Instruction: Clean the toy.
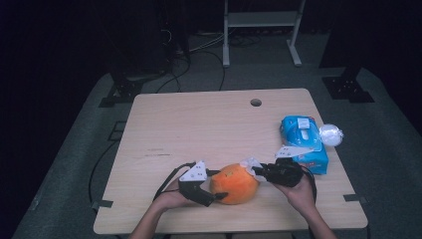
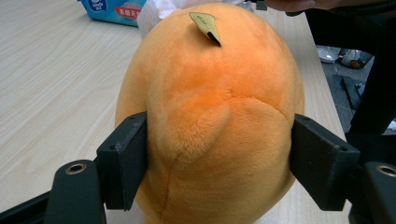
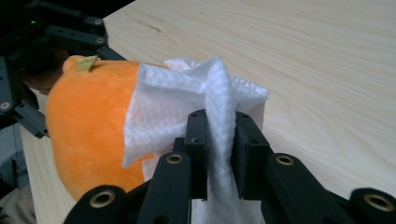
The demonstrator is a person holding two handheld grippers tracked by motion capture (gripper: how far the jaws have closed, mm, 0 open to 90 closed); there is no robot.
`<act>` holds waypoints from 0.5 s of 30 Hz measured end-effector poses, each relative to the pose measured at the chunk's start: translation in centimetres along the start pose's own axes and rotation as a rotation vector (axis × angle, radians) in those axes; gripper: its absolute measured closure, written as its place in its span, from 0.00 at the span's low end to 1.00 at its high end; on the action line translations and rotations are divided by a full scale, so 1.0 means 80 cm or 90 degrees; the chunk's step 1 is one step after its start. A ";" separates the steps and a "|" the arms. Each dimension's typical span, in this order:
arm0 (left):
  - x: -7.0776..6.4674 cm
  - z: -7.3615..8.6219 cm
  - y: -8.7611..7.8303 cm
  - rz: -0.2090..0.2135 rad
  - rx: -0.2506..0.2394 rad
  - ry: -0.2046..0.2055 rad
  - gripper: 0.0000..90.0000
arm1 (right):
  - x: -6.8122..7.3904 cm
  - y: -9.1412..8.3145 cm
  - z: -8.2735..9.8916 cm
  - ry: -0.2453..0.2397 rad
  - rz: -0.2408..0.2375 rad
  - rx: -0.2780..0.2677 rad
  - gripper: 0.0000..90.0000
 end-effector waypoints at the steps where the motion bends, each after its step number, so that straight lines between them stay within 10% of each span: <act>1: 0.000 0.000 0.000 0.000 -0.001 0.000 0.29 | -0.002 -0.002 0.000 0.006 0.000 -0.002 0.85; 8: 0.001 0.001 0.001 0.003 -0.007 -0.008 0.29 | 0.028 -0.010 -0.016 -0.051 -0.011 -0.037 0.85; 15: 0.003 0.002 -0.001 0.005 -0.011 -0.017 0.29 | -0.003 -0.004 0.003 0.006 0.000 -0.006 0.86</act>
Point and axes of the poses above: each handheld gripper's, and its own axes: y roughly forward along the jaws, z roughly out of its underside, x roughly to its left, the point moved 8 cm from there along y, roughly forward along the jaws, and after that the axes turned 5 degrees about z, right-handed, at the moved point
